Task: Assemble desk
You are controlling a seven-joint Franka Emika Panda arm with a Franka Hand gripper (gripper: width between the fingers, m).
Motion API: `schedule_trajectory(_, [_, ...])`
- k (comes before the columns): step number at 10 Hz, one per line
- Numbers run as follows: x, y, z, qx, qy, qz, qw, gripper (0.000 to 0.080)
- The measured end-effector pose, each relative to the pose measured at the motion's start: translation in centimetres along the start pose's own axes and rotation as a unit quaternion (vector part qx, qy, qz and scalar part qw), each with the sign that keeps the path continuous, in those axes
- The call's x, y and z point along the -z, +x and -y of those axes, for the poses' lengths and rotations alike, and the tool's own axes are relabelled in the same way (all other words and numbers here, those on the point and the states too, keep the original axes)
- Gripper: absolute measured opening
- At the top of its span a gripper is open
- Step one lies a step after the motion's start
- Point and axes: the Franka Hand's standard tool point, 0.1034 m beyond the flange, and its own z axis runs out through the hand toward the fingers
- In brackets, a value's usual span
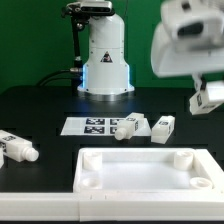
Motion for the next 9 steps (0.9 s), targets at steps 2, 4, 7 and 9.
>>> schedule_trajectory(2, [1.0, 0.4, 0.6, 0.004, 0.003, -0.086, 0.996, 0.0285])
schedule_trajectory(4, [1.3, 1.0, 0.5, 0.004, 0.005, -0.166, 0.986, 0.0285])
schedule_trajectory(7, [6.3, 4.5, -1.8, 0.089, -0.017, -0.271, 0.958, 0.0285])
schedule_trajectory(9, [5.4, 4.6, -1.7, 0.083, -0.018, -0.338, 0.937, 0.0285])
